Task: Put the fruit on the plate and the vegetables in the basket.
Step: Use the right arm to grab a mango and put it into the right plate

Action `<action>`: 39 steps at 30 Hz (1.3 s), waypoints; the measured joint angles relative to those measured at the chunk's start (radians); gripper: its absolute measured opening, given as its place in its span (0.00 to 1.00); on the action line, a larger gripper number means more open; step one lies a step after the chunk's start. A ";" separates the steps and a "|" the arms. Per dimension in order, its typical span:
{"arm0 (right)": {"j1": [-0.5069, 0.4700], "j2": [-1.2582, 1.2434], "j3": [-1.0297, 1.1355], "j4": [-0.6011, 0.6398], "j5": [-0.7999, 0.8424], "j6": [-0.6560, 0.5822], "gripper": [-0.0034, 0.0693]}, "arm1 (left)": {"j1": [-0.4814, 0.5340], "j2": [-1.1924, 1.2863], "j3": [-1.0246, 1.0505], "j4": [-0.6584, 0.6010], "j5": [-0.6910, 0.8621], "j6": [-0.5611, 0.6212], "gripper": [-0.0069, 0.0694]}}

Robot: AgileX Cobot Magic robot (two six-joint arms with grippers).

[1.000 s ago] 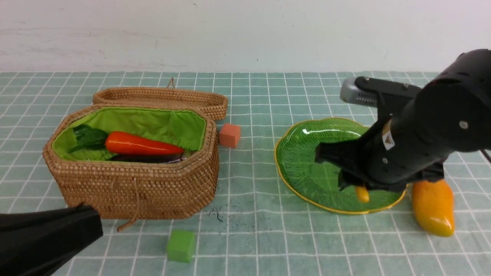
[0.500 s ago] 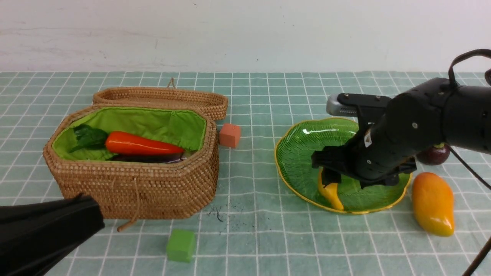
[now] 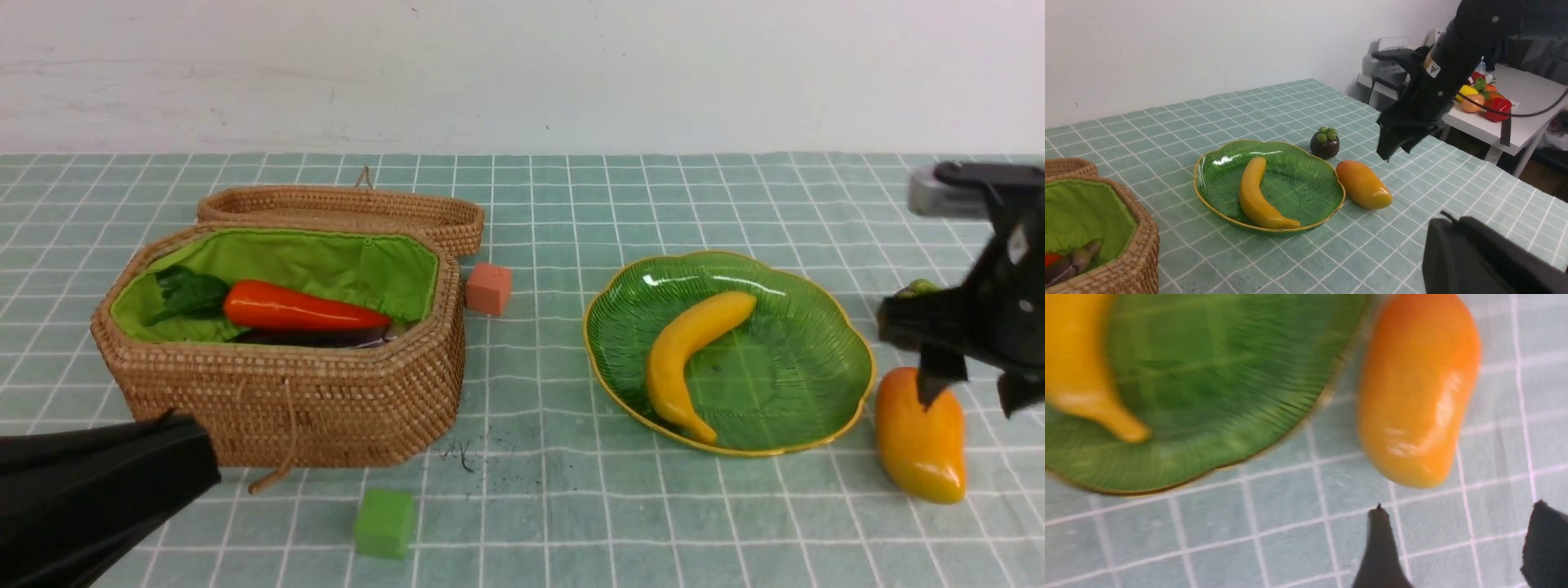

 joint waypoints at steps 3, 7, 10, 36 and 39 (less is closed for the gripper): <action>-0.063 0.016 0.056 0.082 -0.082 -0.053 0.68 | 0.000 0.000 0.000 0.006 0.001 0.000 0.09; -0.135 0.051 0.089 0.168 -0.213 -0.105 0.79 | 0.000 0.000 0.000 0.025 0.001 0.000 0.09; -0.157 0.085 0.089 0.166 -0.256 -0.119 0.87 | 0.000 0.000 0.000 0.029 0.004 0.000 0.09; -0.109 0.087 0.036 0.214 -0.203 -0.212 0.76 | 0.000 0.000 0.000 0.030 0.017 0.000 0.10; -0.043 0.069 0.033 0.292 -0.272 -0.223 0.76 | 0.000 0.000 0.000 0.030 0.015 0.000 0.11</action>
